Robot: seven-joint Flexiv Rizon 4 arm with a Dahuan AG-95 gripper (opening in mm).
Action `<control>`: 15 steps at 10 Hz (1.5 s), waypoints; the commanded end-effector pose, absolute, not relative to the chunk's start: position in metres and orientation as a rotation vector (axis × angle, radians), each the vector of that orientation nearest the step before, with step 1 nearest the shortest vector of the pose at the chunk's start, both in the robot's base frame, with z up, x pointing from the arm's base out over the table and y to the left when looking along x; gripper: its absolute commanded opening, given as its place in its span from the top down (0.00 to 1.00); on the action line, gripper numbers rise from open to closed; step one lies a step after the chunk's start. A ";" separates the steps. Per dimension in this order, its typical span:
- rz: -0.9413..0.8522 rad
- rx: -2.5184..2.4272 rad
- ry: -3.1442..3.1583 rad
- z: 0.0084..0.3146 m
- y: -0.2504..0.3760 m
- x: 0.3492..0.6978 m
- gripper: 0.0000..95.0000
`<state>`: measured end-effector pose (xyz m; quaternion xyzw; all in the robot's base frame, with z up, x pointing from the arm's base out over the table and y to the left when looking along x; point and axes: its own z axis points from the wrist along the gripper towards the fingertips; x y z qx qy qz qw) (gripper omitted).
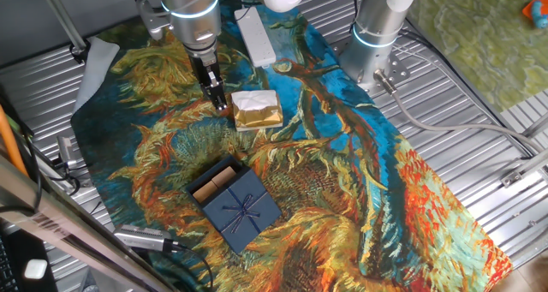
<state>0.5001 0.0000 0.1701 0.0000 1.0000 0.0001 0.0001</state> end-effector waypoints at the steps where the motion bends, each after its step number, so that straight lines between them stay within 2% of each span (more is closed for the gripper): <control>1: 0.016 -0.080 3.106 0.170 0.000 0.500 1.00; 9: 0.007 -0.153 3.103 0.170 0.000 0.500 1.00; 15: -0.014 -0.701 2.945 0.177 0.000 0.498 1.00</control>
